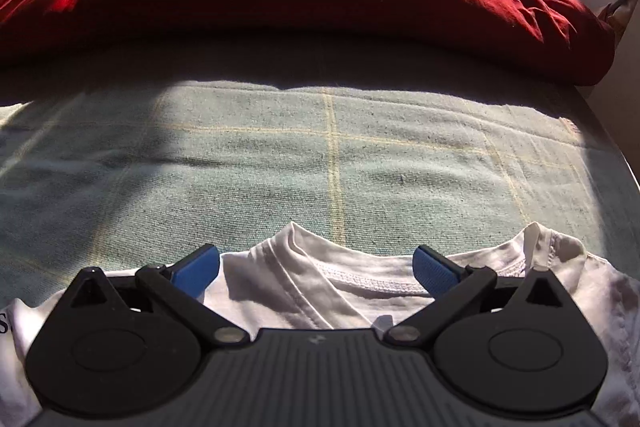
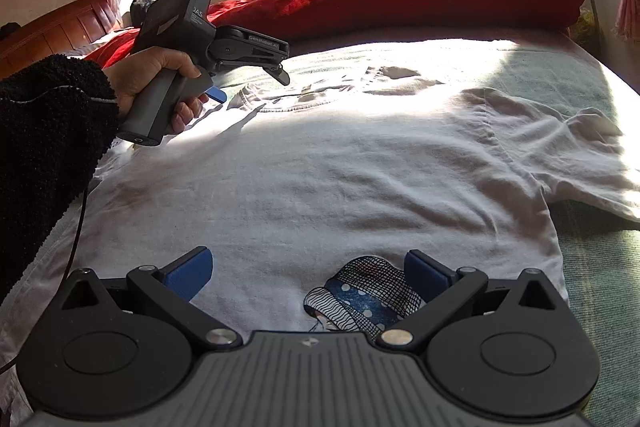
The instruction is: Fold clothes
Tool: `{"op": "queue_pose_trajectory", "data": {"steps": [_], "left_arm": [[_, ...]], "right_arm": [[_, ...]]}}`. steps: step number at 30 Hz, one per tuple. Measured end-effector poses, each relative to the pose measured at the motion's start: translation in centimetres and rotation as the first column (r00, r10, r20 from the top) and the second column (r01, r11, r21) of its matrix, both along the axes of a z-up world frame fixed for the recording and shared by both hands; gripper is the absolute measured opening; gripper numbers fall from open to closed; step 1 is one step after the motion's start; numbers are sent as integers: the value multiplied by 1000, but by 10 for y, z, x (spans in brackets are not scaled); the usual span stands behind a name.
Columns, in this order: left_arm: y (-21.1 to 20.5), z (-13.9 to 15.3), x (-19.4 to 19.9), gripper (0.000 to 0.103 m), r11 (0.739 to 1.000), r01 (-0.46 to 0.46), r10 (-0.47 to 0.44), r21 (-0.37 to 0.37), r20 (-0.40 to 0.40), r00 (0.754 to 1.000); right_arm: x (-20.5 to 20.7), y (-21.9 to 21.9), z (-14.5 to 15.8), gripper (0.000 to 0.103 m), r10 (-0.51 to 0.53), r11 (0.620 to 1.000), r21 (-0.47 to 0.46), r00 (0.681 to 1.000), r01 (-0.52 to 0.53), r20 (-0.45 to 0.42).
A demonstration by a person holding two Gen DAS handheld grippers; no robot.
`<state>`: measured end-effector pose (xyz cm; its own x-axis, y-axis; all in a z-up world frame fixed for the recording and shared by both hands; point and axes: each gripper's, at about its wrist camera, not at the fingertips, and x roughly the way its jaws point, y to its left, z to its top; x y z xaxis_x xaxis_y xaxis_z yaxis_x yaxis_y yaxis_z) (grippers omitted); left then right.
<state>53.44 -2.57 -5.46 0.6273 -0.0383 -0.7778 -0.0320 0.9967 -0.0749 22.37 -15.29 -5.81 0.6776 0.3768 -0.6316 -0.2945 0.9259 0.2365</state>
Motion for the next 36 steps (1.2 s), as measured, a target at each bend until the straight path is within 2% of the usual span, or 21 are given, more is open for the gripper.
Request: {"op": "queue_pose_trajectory", "data": {"steps": [4, 7, 9, 14, 18, 21, 25, 29, 36], "left_arm": [[-24, 23, -19, 102, 996, 87, -86, 21, -28, 996], [-52, 36, -35, 102, 982, 183, -186, -51, -60, 981], [-77, 37, -43, 102, 961, 256, -265, -105, -89, 960], [-138, 17, -59, 102, 899, 386, -420, -205, -161, 893], [-180, 4, -60, 102, 871, 471, -490, -139, -169, 856], [-190, -10, -40, 102, 875, 464, -482, -134, -170, 860], [-190, -19, 4, 102, 900, 423, -433, -105, -114, 894], [-193, -23, 32, 102, 909, 406, -414, -91, -87, 906], [-193, -8, 35, 102, 922, 374, -380, -101, -56, 923]], "right_arm": [[-5, -4, 8, 103, -8, 1000, 16, 1000, 8, 24], [-7, -8, 14, 103, -13, 999, 43, 999, 11, 32], [-7, -10, 15, 103, -14, 999, 48, 1000, 12, 27], [-9, -17, 10, 103, -25, 999, 43, 1000, 25, 6], [-10, -23, 4, 103, -36, 999, 40, 999, 36, -17], [-7, -23, -2, 103, -26, 998, 49, 999, 28, -43], [-4, -18, -2, 103, 5, 998, 63, 999, -2, -52], [-4, -20, -2, 103, 42, 996, 80, 997, -37, -59], [-1, -35, -2, 103, -9, 992, 124, 996, 20, -90]]}}
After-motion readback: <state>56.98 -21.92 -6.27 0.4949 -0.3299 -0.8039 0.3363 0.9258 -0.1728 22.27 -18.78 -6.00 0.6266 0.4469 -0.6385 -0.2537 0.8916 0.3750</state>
